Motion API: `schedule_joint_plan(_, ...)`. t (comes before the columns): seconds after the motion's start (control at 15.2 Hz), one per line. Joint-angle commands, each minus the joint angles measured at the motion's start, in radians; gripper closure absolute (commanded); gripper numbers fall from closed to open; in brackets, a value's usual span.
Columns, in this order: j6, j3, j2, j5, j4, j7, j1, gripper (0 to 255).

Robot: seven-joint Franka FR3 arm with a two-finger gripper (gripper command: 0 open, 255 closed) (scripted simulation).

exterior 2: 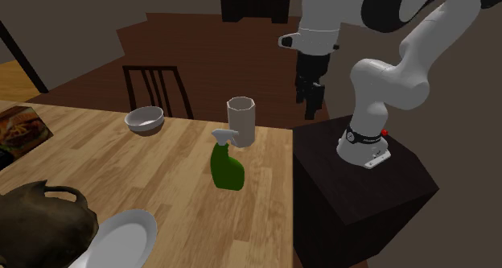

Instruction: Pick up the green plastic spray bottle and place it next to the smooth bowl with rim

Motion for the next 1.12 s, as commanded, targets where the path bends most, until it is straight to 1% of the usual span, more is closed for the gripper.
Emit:
schedule_joint_plan(0.0,0.122,0.036,0.036,-0.003,-0.034,0.045,-0.006,0)
schedule_joint_plan(0.2,0.3,0.091,0.117,-0.022,-0.064,0.119,-0.026,0)
schedule_joint_plan(0.4,0.474,0.155,0.219,-0.065,-0.074,0.208,-0.066,0)
schedule_joint_plan(0.53,0.585,0.204,0.296,-0.116,-0.067,0.284,-0.109,0)
schedule_joint_plan(0.66,0.687,0.264,0.377,-0.195,-0.051,0.38,-0.17,0)
schedule_joint_plan(0.79,0.775,0.336,0.461,-0.316,-0.023,0.507,-0.254,0)
schedule_joint_plan(0.86,0.811,0.378,0.504,-0.397,-0.003,0.587,-0.307,0)
schedule_joint_plan(0.92,0.84,0.423,0.548,-0.495,0.021,0.68,-0.364,0)
schedule_joint_plan(1.06,0.868,0.501,0.643,-0.743,0.085,0.905,-0.471,0)
